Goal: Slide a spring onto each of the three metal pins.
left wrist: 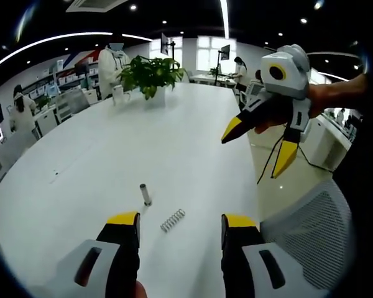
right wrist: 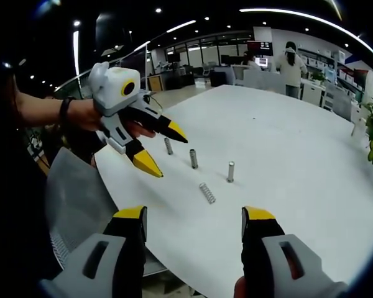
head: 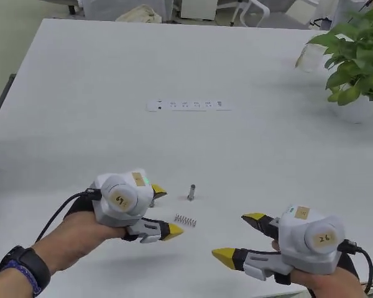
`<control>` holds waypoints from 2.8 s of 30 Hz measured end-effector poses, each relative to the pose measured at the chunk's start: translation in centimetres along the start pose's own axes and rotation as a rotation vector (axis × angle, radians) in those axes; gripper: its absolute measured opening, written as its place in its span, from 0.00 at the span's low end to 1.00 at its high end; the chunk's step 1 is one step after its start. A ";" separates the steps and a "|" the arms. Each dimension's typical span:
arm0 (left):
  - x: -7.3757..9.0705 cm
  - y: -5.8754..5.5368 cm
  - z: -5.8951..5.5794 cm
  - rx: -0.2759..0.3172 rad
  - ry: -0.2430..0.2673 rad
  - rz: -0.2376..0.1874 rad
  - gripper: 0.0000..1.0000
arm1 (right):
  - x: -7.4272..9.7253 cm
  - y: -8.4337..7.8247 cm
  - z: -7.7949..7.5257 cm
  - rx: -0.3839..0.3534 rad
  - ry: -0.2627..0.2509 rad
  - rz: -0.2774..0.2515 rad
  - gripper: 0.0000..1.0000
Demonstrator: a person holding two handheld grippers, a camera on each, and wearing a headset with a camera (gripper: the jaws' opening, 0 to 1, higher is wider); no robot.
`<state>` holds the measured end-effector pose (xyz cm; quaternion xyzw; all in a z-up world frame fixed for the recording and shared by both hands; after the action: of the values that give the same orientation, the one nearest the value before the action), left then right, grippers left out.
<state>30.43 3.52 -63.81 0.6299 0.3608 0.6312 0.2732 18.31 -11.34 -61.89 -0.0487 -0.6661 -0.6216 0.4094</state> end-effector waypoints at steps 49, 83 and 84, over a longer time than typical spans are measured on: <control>-8.5 -3.8 1.9 0.126 -0.033 0.121 0.23 | -0.6 -0.4 -1.0 -0.010 0.028 0.051 0.59; -7.9 -6.3 1.3 0.104 -0.020 0.278 0.03 | -0.5 -0.7 -0.7 -0.005 0.026 0.053 0.58; -7.7 -6.3 1.3 0.104 -0.019 0.275 0.03 | -0.5 -0.7 -0.6 -0.004 0.025 0.053 0.58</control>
<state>31.48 1.24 -73.56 0.6928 0.3009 0.6369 0.1545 18.53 -11.80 -62.83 -0.0593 -0.6580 -0.6125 0.4340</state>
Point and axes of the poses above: the centre of the closed fingertips' face, and the gripper's own axes: x roughly backward along the fingers, z roughly to its left, y roughly out of its top, the point moved 7 cm from there along x, roughly backward along the fingers, and after that the axes turned 3 degrees about x, right-handed, at the moved point
